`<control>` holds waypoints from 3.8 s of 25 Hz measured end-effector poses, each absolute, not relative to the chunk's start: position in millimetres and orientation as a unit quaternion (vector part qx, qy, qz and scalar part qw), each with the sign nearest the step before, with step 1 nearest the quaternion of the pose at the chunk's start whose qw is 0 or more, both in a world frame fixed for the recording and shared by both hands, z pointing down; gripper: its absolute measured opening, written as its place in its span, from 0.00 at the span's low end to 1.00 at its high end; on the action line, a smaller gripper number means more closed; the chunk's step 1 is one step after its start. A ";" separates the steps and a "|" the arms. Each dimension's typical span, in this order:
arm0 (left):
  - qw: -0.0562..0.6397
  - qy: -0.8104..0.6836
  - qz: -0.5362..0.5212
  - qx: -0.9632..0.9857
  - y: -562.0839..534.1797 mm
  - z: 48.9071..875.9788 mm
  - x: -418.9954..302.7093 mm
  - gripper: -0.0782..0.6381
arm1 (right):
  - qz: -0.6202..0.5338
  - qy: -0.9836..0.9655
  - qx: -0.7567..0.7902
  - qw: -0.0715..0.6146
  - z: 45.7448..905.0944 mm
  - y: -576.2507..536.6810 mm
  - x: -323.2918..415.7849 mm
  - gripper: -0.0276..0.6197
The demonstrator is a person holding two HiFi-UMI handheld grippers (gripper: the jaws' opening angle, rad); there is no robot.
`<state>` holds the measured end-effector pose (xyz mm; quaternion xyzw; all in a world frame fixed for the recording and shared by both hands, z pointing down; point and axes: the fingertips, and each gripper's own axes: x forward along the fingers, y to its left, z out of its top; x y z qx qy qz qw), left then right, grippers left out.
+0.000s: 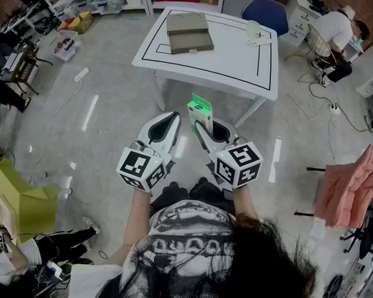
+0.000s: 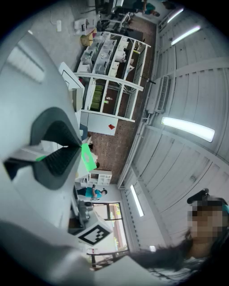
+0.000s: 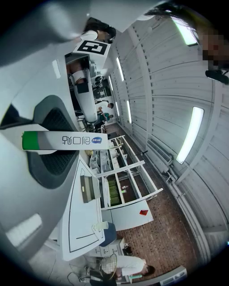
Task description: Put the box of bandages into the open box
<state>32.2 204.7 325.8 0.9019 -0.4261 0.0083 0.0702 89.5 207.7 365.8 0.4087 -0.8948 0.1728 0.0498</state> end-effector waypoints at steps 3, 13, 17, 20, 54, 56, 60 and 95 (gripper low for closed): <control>0.070 -0.425 0.010 0.903 205.3 326.9 32.6 0.11 | 0.175 -0.894 0.409 0.049 366.8 209.0 89.3 0.19; 0.066 -0.429 0.018 0.901 202.3 334.1 48.1 0.11 | 0.184 -0.895 0.403 0.046 376.7 202.6 104.5 0.19; 0.066 -0.444 0.023 0.893 199.8 340.1 81.8 0.11 | 0.189 -0.901 0.388 0.046 385.2 197.1 139.2 0.19; 0.070 -0.453 0.027 0.888 203.0 345.0 91.6 0.11 | 0.193 -0.904 0.378 0.048 390.1 198.5 149.7 0.19; 0.095 -0.469 0.025 0.878 19.2 365.5 -21.9 0.11 | 0.215 -0.905 0.356 0.090 416.2 19.0 39.3 0.19; 0.098 -0.463 0.023 0.880 -1.2 364.6 -33.8 0.11 | 0.215 -0.904 0.358 0.095 415.1 -1.3 25.8 0.19; 0.105 -0.453 0.022 0.885 -38.1 365.7 -57.5 0.11 | 0.216 -0.900 0.364 0.101 413.1 -34.0 0.1 0.19; 0.143 -0.391 0.026 0.909 -163.7 395.0 -109.2 0.11 | 0.255 -0.853 0.438 0.124 442.7 -151.6 -31.6 0.19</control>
